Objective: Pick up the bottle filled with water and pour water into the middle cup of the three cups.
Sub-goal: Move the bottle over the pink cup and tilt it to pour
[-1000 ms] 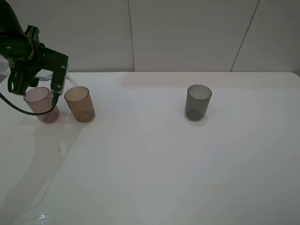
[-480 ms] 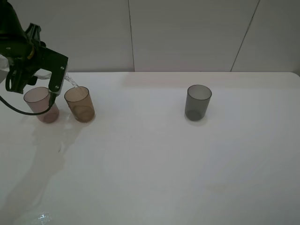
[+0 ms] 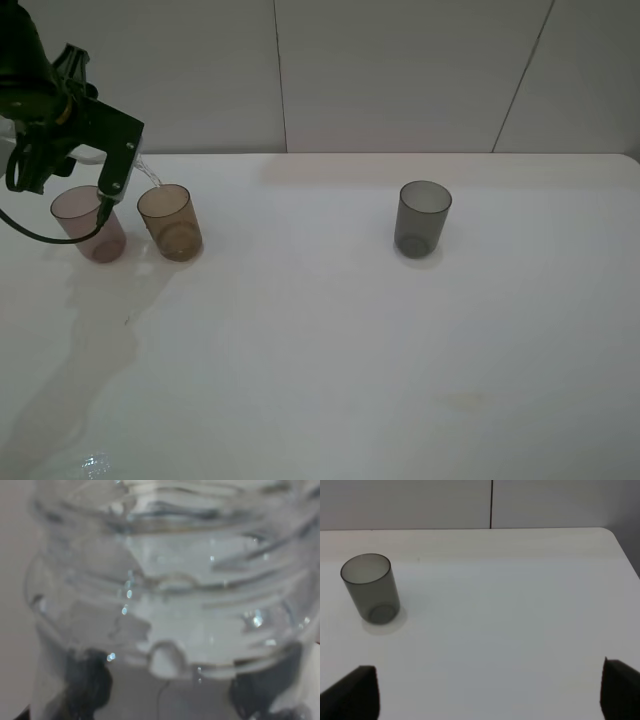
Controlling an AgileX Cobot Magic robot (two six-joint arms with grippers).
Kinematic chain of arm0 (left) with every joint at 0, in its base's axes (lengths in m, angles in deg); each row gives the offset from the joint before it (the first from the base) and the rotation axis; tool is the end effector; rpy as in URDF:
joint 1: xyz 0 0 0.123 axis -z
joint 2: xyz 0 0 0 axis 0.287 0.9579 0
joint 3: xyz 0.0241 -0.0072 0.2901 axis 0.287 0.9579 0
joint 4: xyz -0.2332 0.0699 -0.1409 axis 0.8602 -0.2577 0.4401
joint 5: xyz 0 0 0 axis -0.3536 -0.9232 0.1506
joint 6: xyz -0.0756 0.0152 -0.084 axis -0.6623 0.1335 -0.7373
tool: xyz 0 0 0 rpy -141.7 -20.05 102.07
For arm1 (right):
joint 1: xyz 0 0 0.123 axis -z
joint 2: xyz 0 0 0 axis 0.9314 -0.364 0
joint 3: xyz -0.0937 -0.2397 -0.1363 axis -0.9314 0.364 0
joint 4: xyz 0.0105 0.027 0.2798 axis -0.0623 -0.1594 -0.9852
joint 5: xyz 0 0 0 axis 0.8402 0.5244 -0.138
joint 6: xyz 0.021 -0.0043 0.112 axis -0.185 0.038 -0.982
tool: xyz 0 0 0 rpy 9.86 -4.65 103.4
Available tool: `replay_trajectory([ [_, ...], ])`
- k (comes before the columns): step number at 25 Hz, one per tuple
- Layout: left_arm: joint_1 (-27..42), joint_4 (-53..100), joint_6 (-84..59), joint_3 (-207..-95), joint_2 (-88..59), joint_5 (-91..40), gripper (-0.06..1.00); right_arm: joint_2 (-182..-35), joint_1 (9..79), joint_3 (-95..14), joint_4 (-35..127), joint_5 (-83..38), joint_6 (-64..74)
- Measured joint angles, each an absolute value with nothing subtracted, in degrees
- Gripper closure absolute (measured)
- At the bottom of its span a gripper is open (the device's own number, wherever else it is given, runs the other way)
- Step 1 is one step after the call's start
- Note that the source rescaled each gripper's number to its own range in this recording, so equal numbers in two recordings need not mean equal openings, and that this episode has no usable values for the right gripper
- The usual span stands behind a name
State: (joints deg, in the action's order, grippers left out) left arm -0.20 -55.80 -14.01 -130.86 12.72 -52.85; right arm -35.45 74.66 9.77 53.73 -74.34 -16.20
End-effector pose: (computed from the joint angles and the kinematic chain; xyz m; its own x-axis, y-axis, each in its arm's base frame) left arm 0.3915 -0.0599 0.1753 0.0183 0.9125 0.4087 0.7333 -0.2901 0.6149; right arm 0.0325 -0.0033 0.2876 -0.4395 0.0208 -0.8980 0.0937 0.9953 -0.0228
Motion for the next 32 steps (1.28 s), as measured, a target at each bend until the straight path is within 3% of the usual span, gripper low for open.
replay_trajectory([
  [32,2.54,-59.02,-14.01,-130.88,12.72,-57.06,0.92,-35.45,74.66,9.77,53.73,-74.34,-16.2],
])
